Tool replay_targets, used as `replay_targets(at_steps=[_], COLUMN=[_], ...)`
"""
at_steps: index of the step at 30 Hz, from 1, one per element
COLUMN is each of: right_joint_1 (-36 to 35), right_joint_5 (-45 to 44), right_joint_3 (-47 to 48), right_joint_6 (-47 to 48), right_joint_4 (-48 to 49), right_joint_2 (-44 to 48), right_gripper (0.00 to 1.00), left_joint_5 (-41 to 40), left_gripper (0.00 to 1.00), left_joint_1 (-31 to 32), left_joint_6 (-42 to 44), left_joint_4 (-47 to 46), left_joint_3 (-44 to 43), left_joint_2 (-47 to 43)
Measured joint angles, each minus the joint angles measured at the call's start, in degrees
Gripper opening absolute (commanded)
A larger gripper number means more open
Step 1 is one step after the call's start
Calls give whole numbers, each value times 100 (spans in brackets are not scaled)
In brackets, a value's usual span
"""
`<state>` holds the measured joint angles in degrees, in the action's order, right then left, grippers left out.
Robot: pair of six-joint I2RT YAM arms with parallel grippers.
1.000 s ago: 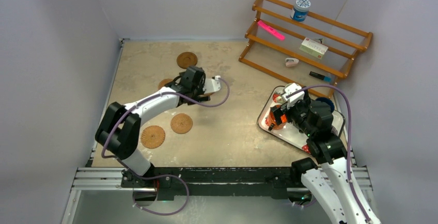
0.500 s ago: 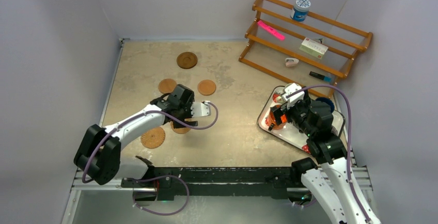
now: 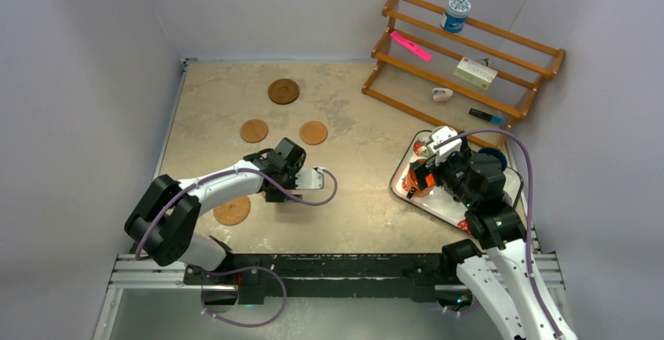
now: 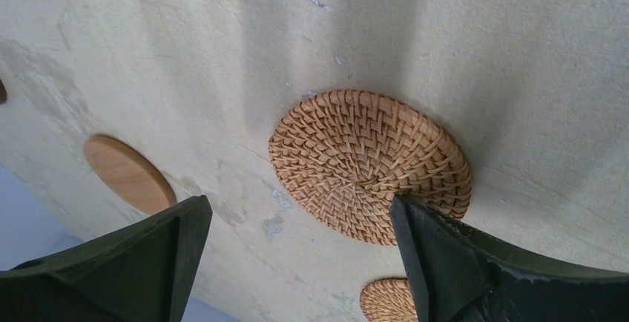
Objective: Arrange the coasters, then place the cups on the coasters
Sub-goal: Move the coaster to the center of the board.
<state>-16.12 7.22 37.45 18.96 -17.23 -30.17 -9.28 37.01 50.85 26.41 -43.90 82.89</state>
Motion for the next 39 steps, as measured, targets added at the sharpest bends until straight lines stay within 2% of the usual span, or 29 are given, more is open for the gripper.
replay_targets(at_steps=[7,14,24,29,33,39], right_joint_1=[0,0,0,0,0,0], right_joint_5=[0,0,0,-2,-2,0], right_joint_3=[0,0,-7,-20,-20,-20], right_joint_6=[0,2,15,17,17,17], right_joint_4=[0,0,0,0,0,0], right_joint_2=[0,0,0,-4,-4,-4], right_gripper=[99,99,99,99,99,99], left_joint_5=[-278,-417,-70,92,-131,-448], left_gripper=[100,100,100,100,100,100], left_joint_1=[391,505,424,-205,-892,-1620], left_joint_6=[85,79,-203,-461,-483,-470], left_joint_4=[17,-258,-1036,-1211,-1596,-2072], left_joint_3=[-378,-822,-1141,-1537,-1805,-1943], left_joint_2=[474,957,1246,1121,970,1397])
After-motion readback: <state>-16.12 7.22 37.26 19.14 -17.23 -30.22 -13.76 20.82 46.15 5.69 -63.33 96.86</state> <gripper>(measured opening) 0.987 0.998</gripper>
